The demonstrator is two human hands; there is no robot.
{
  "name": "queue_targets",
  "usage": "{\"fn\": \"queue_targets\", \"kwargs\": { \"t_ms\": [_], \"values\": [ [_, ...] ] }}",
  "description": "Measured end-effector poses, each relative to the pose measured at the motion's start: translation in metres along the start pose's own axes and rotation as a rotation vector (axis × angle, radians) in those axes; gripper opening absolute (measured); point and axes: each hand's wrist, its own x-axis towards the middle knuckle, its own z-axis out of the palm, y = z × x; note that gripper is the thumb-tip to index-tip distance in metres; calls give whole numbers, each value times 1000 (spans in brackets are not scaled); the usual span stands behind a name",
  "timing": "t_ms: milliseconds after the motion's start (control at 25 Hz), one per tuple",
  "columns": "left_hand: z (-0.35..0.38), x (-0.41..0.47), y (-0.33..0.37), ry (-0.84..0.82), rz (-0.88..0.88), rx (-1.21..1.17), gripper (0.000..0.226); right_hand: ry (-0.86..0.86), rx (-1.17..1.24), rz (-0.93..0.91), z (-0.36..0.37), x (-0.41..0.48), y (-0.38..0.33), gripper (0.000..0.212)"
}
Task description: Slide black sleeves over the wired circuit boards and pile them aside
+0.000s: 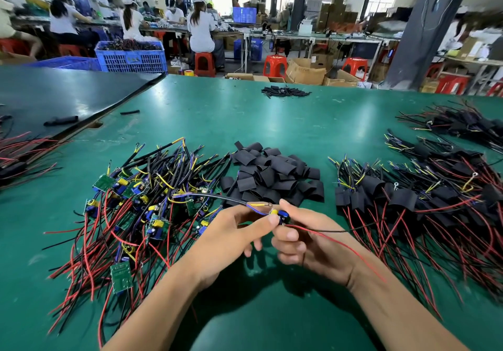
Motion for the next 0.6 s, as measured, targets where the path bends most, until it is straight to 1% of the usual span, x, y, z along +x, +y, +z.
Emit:
{"fn": "queue_targets", "kwargs": {
  "t_ms": [80, 160, 240, 360, 480, 560, 600],
  "values": [
    [-1, -1, 0, -34, -16, -28, 33, 26, -60, 35, -1, 1, 0, 37],
    [-1, -1, 0, -31, -39, -59, 33, 70, -114, 45, -1, 3, 1, 38],
    [-2, 0, -1, -7, -54, -64, 23, 139, -200, 40, 0, 6, 4, 43],
    [-1, 0, -1, 45, -62, -89, 13, 292, -287, -27, 1, 14, 10, 49],
    [-1, 1, 2, 195, -50, -152, 10, 484, -301, -129, -5, 21, 11, 49],
    [-4, 3, 6, 342, -27, -228, 7, 662, -331, -243, -14, 20, 12, 39],
    [-7, 4, 7, 418, -7, -267, 6, 745, -412, -305, -19, 19, 13, 31]
  ]
}}
